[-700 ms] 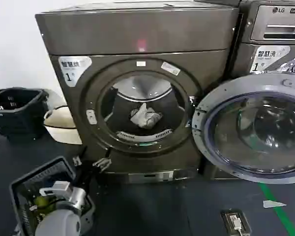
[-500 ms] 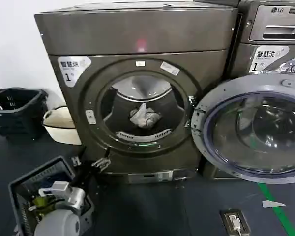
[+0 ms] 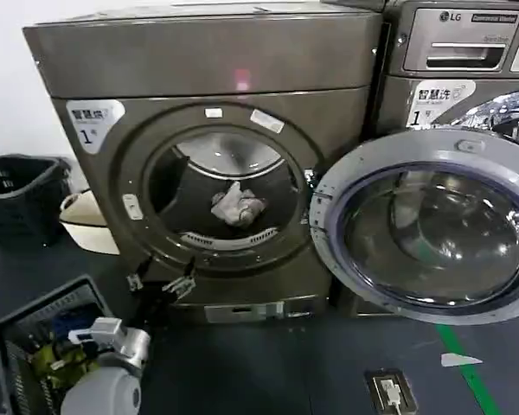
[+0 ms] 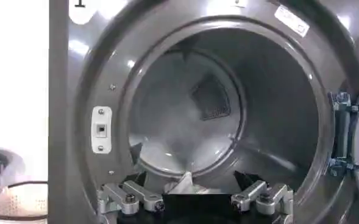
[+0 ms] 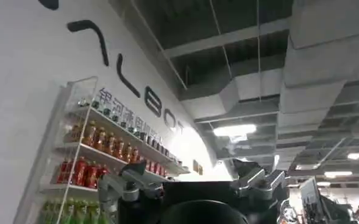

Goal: Grasp the clothes from the dryer.

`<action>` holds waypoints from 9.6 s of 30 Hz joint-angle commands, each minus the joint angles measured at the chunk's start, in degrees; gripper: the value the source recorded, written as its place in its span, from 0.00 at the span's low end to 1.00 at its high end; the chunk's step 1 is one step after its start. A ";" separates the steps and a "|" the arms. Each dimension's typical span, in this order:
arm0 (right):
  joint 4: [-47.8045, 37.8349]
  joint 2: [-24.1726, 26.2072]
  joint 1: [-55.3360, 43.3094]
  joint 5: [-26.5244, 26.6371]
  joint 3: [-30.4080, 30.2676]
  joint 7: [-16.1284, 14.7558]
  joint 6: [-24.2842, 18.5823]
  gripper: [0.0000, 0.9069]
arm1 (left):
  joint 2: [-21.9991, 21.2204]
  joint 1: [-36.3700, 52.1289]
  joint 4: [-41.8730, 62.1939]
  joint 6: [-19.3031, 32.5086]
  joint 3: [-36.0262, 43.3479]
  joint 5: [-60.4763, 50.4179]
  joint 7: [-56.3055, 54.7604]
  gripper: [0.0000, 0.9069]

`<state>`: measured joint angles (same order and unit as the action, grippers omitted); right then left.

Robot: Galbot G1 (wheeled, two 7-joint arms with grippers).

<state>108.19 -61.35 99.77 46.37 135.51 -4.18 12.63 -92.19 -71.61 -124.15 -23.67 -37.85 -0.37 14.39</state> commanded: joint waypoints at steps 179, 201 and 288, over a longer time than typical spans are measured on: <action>4.41 -1.82 -0.10 -1.33 -1.89 -1.86 0.06 1.00 | 14.45 78.21 104.37 27.73 38.12 -37.98 39.66 1.00; 6.29 -2.99 -0.06 -1.56 -2.55 -2.06 0.55 1.00 | 12.34 77.43 108.04 25.95 40.14 -52.10 36.87 1.00; 7.36 -4.76 -1.46 -2.63 -4.34 -1.54 -1.56 1.00 | 5.78 32.39 41.64 26.95 9.22 4.49 -12.19 0.00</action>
<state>115.57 -66.10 98.37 43.74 131.13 -5.58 10.91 -86.33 -38.99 -82.11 3.11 -28.53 4.08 2.52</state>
